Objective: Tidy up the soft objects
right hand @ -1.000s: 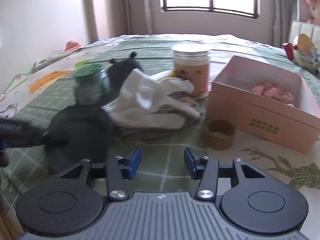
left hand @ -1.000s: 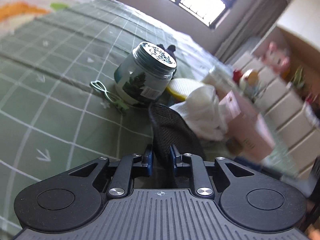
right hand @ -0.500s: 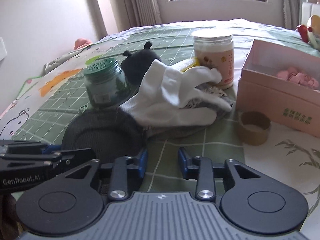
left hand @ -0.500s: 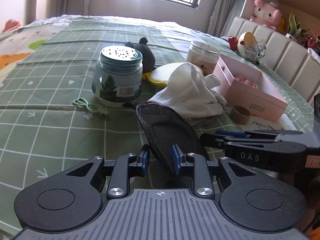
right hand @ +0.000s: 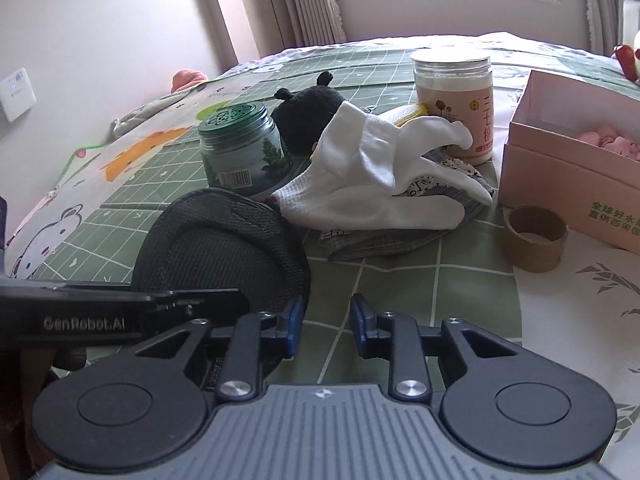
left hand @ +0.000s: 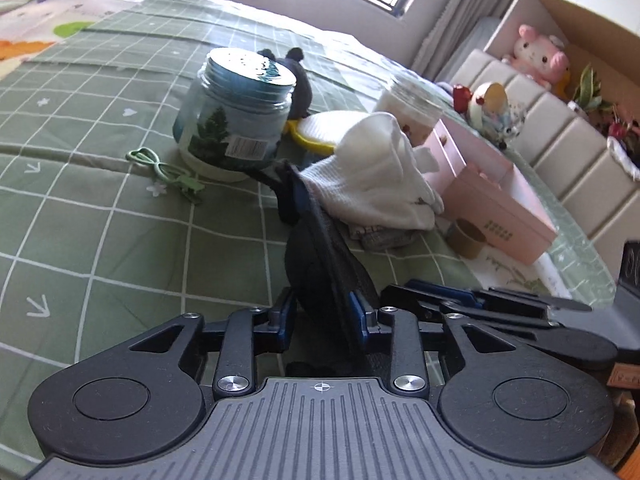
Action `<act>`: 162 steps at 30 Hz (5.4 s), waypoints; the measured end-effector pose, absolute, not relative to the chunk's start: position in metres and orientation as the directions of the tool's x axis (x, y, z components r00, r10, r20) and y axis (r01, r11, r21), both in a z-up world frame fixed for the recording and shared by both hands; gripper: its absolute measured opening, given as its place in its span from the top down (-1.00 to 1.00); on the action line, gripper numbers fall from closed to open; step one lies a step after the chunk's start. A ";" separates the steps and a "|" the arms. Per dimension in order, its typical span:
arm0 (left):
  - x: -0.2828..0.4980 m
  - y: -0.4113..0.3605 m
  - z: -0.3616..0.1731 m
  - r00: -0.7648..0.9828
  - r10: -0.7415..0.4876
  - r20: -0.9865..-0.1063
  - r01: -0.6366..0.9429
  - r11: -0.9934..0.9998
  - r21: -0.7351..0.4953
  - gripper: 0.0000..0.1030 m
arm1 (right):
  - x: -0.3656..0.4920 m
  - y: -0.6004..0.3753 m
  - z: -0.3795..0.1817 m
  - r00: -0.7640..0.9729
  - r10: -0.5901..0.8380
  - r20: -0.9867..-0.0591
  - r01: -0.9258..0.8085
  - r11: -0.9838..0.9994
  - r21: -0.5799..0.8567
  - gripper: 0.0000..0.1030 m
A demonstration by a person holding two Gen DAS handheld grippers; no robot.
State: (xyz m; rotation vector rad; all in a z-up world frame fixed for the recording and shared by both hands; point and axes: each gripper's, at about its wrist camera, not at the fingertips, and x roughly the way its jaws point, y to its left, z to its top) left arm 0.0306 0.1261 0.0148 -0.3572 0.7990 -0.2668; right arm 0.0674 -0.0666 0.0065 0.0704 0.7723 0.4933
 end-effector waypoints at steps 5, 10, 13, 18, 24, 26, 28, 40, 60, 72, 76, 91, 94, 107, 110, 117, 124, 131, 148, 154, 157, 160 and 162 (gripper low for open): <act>0.028 0.135 0.016 0.674 -0.348 -0.652 0.049 0.901 -0.431 0.44 | 0.053 -0.072 0.019 0.707 0.324 -0.628 -0.356 0.931 0.080 -0.46; 0.024 0.142 0.021 0.687 -0.298 -0.663 0.022 0.920 -0.390 0.47 | 0.046 -0.097 0.031 0.838 0.152 -0.524 -0.206 0.978 -0.046 -0.99; 0.023 0.144 0.022 0.687 -0.290 -0.666 0.018 0.923 -0.384 0.47 | 0.060 -0.108 0.032 0.846 0.091 -0.526 -0.170 0.980 -0.104 -0.96; 0.018 0.143 0.024 0.691 -0.266 -0.672 0.016 0.935 -0.353 0.47 | 0.104 -0.120 0.024 0.786 0.064 -0.615 -0.138 0.988 -0.073 -0.71; 0.011 0.150 0.025 0.703 -0.238 -0.670 -0.003 0.942 -0.337 0.47 | 0.127 -0.120 0.012 0.733 0.064 -0.677 -0.134 0.990 -0.051 -0.16; 0.010 0.153 0.025 0.705 -0.236 -0.669 -0.006 0.941 -0.337 0.47 | 0.130 -0.118 0.009 0.715 0.066 -0.696 -0.142 0.988 -0.052 0.16; 0.008 0.154 0.025 0.708 -0.237 -0.665 -0.004 0.941 -0.339 0.47 | 0.127 -0.117 0.011 0.716 0.064 -0.695 -0.147 0.987 -0.061 0.16; 0.005 0.150 0.028 0.710 -0.244 -0.660 0.019 0.944 -0.329 0.47 | 0.074 -0.107 0.044 0.733 0.140 -0.666 -0.256 0.963 -0.079 0.16; 0.016 0.052 0.063 0.571 -0.551 -0.608 0.300 0.830 -0.470 0.58 | -0.005 -0.190 0.079 0.815 0.122 -0.567 -0.218 0.970 -0.104 0.16; 0.157 -0.045 0.142 0.539 -0.692 -0.479 0.500 0.721 -0.480 0.58 | 0.036 -0.234 0.117 0.914 0.064 -0.401 -0.125 0.984 -0.129 0.16; 0.217 -0.074 0.149 0.510 -0.736 -0.444 0.515 0.675 -0.528 0.53 | 0.086 -0.234 0.119 0.942 0.023 -0.336 -0.085 0.981 -0.172 0.06; 0.185 -0.009 0.108 0.659 -0.558 -0.505 0.427 0.830 -0.359 0.48 | 0.083 -0.209 0.029 0.841 0.142 -0.523 -0.196 0.979 -0.049 -0.52; 0.139 0.025 0.105 0.743 -0.464 -0.482 0.381 0.886 -0.264 0.48 | 0.075 -0.187 0.022 0.814 0.188 -0.549 -0.237 0.971 -0.020 -0.53; 0.063 0.084 0.038 0.692 -0.308 -0.653 0.268 0.949 -0.164 0.48 | 0.062 -0.117 0.024 0.781 0.250 -0.573 -0.338 0.940 -0.051 -0.59; 0.052 0.098 0.035 0.687 -0.327 -0.649 0.263 0.944 -0.197 0.48 | 0.070 -0.108 0.035 0.783 0.272 -0.560 -0.347 0.938 -0.030 -0.60; 0.032 0.119 0.042 0.713 -0.317 -0.625 0.218 0.948 -0.232 0.48 | 0.138 -0.052 0.054 0.760 0.328 -0.562 -0.406 0.914 -0.015 -0.66; 0.022 0.154 0.047 0.772 -0.260 -0.579 0.101 0.951 -0.292 0.48 | 0.156 -0.053 0.033 0.645 0.371 -0.668 -0.418 0.903 0.099 0.31; 0.060 0.191 0.038 0.803 -0.086 -0.589 -0.152 0.927 -0.342 0.48 | 0.088 -0.064 0.010 0.566 0.398 -0.722 -0.493 0.865 0.091 0.53; 0.070 0.176 0.027 0.731 -0.114 -0.672 0.024 0.990 -0.142 0.48 | 0.042 -0.066 0.001 0.602 0.411 -0.685 -0.529 0.848 0.043 -0.59; 0.073 0.169 0.024 0.737 -0.144 -0.660 0.020 0.981 -0.192 0.48 | 0.038 -0.065 0.005 0.617 0.404 -0.675 -0.541 0.841 0.009 -0.61; 0.068 0.163 0.026 0.729 -0.127 -0.673 0.055 0.990 -0.127 0.48 | 0.041 -0.070 0.019 0.652 0.403 -0.642 -0.528 0.849 -0.004 -0.61; 0.061 0.164 0.028 0.721 -0.116 -0.683 0.081 0.993 -0.083 0.48 | 0.053 -0.073 0.039 0.687 0.415 -0.596 -0.511 0.859 0.008 -0.61; 0.054 0.168 0.029 0.718 -0.108 -0.688 0.104 0.993 -0.048 0.44 | 0.063 -0.072 0.052 0.709 0.426 -0.562 -0.504 0.864 0.019 -0.61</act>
